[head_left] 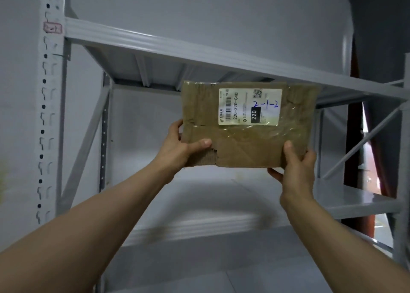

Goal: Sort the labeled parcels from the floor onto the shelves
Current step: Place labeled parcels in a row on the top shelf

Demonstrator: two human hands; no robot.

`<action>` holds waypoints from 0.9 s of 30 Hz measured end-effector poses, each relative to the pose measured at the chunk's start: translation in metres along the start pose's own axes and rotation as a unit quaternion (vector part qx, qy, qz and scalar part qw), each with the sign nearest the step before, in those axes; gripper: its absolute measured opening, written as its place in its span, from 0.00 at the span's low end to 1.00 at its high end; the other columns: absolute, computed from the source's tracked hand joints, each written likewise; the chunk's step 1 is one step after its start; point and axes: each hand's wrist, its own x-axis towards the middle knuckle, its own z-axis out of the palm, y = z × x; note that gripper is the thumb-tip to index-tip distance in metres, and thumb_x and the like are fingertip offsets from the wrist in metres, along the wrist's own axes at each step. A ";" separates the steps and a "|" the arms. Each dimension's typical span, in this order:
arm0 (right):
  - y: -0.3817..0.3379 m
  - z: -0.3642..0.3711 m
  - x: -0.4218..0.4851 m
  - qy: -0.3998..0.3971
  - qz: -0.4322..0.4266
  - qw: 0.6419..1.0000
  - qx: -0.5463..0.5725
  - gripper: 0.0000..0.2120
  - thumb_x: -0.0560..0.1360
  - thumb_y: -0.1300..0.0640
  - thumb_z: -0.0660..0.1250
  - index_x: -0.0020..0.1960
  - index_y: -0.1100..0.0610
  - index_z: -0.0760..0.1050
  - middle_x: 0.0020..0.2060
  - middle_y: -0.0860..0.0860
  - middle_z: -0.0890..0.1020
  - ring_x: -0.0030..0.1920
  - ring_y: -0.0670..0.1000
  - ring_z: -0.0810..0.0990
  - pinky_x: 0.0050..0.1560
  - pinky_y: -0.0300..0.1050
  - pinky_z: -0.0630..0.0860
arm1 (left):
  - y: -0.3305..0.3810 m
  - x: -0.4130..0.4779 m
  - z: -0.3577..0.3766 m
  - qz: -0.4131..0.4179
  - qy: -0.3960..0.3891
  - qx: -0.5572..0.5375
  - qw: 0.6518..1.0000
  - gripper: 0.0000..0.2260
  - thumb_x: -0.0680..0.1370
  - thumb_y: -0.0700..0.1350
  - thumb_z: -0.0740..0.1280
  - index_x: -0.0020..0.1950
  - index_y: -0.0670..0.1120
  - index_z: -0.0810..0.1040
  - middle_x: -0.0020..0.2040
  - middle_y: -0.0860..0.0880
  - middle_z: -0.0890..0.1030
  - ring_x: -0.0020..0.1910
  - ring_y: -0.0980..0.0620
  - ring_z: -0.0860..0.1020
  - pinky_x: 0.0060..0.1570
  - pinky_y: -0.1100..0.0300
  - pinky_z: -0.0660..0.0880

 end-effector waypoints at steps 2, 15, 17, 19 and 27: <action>-0.022 0.019 0.017 0.008 -0.049 0.999 0.001 0.20 0.77 0.41 0.65 0.67 0.43 0.68 0.66 0.49 0.73 0.59 0.50 0.80 0.45 0.49 0.84 | 0.023 0.022 0.003 0.072 0.032 0.015 0.997 0.39 0.65 0.56 0.80 0.68 0.55 0.61 0.59 0.54 0.76 0.54 0.52 0.81 0.48 0.55 0.82; -0.120 0.123 0.130 -0.055 -0.170 0.983 0.038 0.14 0.81 0.53 0.66 0.60 0.43 0.62 0.49 0.42 0.76 0.42 0.45 0.84 0.38 0.38 0.81 | 0.147 0.133 -0.011 0.313 0.180 0.166 0.918 0.33 0.68 0.56 0.77 0.68 0.48 0.71 0.60 0.50 0.78 0.56 0.53 0.79 0.57 0.55 0.78; -0.124 0.135 0.147 -0.072 -0.177 0.981 0.022 0.17 0.81 0.57 0.66 0.62 0.41 0.64 0.49 0.42 0.78 0.45 0.44 0.83 0.45 0.41 0.82 | 0.154 0.147 -0.013 0.294 0.202 0.157 0.921 0.34 0.69 0.55 0.77 0.69 0.51 0.64 0.57 0.52 0.79 0.55 0.53 0.80 0.56 0.57 0.76; -0.129 0.146 0.164 -0.076 -0.198 0.977 0.002 0.20 0.80 0.58 0.67 0.67 0.42 0.66 0.47 0.41 0.78 0.47 0.45 0.82 0.53 0.47 0.82 | 0.160 0.163 -0.016 0.279 0.199 0.145 0.928 0.35 0.70 0.52 0.77 0.67 0.54 0.58 0.56 0.52 0.78 0.53 0.53 0.80 0.54 0.58 0.74; -0.142 0.174 0.231 -0.024 -0.248 0.967 -0.054 0.17 0.78 0.53 0.69 0.60 0.40 0.65 0.45 0.50 0.82 0.45 0.53 0.84 0.53 0.55 0.82 | 0.171 0.220 -0.010 0.280 0.178 0.273 0.903 0.34 0.68 0.42 0.76 0.69 0.51 0.63 0.59 0.50 0.74 0.54 0.51 0.78 0.52 0.57 0.78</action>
